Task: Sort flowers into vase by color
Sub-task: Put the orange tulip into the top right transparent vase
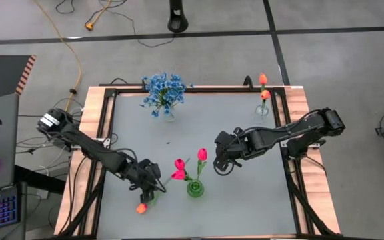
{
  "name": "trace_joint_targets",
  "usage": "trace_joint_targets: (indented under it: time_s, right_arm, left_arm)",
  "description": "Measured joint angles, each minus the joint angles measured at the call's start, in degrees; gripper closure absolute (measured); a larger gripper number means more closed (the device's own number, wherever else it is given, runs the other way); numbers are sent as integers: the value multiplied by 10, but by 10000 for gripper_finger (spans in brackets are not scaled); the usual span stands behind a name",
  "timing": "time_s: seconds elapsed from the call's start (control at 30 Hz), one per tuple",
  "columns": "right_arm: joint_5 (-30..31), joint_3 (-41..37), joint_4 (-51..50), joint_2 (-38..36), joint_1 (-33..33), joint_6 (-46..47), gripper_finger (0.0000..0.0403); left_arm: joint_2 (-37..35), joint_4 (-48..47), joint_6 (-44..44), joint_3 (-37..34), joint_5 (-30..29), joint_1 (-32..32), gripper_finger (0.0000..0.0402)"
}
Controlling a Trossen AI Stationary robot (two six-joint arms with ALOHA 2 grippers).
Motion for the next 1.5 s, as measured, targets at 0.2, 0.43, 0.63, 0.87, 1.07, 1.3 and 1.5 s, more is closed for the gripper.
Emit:
trace_joint_targets:
  time_s: [0.2,0.43,0.63,0.87,1.07,1.3,1.5]
  right_arm:
    - [0,0,0,0,0,0,175]
    - [0,0,0,0,0,0,175]
    - [0,0,0,0,0,0,175]
    - [0,0,0,0,0,0,175]
    - [0,0,0,0,0,0,175]
    - [0,0,0,0,0,-12,175]
    - [0,0,-1,0,0,-25,175]
  left_arm:
    - [54,56,-8,0,-2,0,286]
    - [109,58,-20,0,-20,1,286]
    - [126,61,-25,2,-21,1,287]
    - [124,59,-29,2,-25,1,331]
    - [124,60,-45,1,-26,1,381]
    - [115,64,-68,0,22,23,397]
    - [67,56,-18,-1,60,61,400]
